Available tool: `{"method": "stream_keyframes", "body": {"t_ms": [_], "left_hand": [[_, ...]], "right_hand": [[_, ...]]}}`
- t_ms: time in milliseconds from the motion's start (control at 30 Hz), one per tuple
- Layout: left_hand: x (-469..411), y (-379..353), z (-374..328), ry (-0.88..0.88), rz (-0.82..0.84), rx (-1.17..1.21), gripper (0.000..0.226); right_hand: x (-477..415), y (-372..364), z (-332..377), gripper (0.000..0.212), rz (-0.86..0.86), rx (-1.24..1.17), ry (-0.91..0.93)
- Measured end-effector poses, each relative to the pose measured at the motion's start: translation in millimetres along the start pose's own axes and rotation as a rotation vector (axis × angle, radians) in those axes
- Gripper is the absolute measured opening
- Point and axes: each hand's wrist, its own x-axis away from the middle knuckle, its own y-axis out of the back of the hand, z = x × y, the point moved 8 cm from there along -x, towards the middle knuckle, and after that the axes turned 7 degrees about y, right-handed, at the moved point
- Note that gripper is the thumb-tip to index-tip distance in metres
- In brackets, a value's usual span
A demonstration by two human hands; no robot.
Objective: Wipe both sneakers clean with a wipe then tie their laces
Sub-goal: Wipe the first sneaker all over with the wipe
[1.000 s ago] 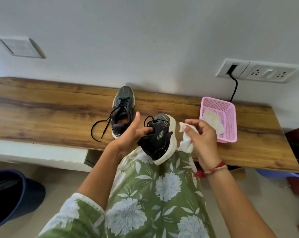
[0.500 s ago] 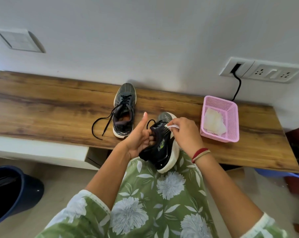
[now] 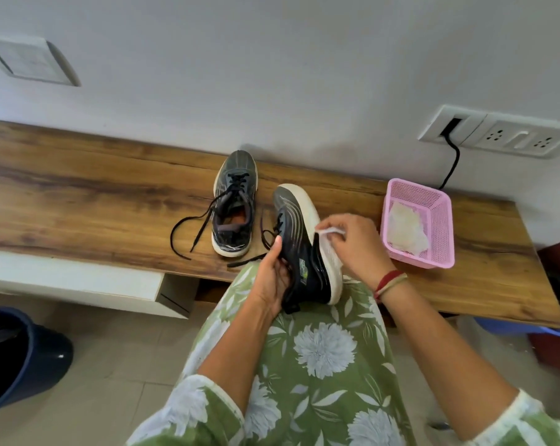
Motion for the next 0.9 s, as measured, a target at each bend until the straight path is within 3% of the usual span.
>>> {"method": "stream_keyframes", "body": {"t_ms": [100,200,367,500,567,633,767,900], "left_hand": [[-7.7,10.4,1.8,-0.003,-0.027,0.017,0.055],[-5.4,10.9,0.6,-0.008,-0.009,0.001,0.053],[-2.1,6.7,0.8,0.001,0.066,-0.034,0.043],[1.7,1.0,1.6,0.027,0.139,-0.050,0.034],[2.9,-0.5,1.1,0.020,0.154,-0.054,0.031],[5.8,-1.8,0.6,0.000,0.157,-0.048,0.036],[7.7,-0.1,1.2,-0.013,0.153,-0.027,0.037],[8.2,3.7,1.3,0.017,0.128,-0.029,0.034]], "right_hand": [[-10.9,-9.2,7.9,0.024,0.002,0.167,0.142],[-9.7,-28.6,14.3,0.028,0.090,0.248,0.240],[10.6,-31.3,16.1,0.029,0.034,0.243,0.206],[28.5,-32.5,21.5,0.027,0.119,0.064,0.198],[19.4,-17.2,13.9,0.025,0.039,-0.050,0.116],[7.7,-3.6,8.4,0.023,-0.078,0.000,0.089],[12.2,-26.3,10.3,0.028,0.028,0.179,0.090],[45.5,-37.1,26.9,0.030,0.031,0.216,0.195]]}}
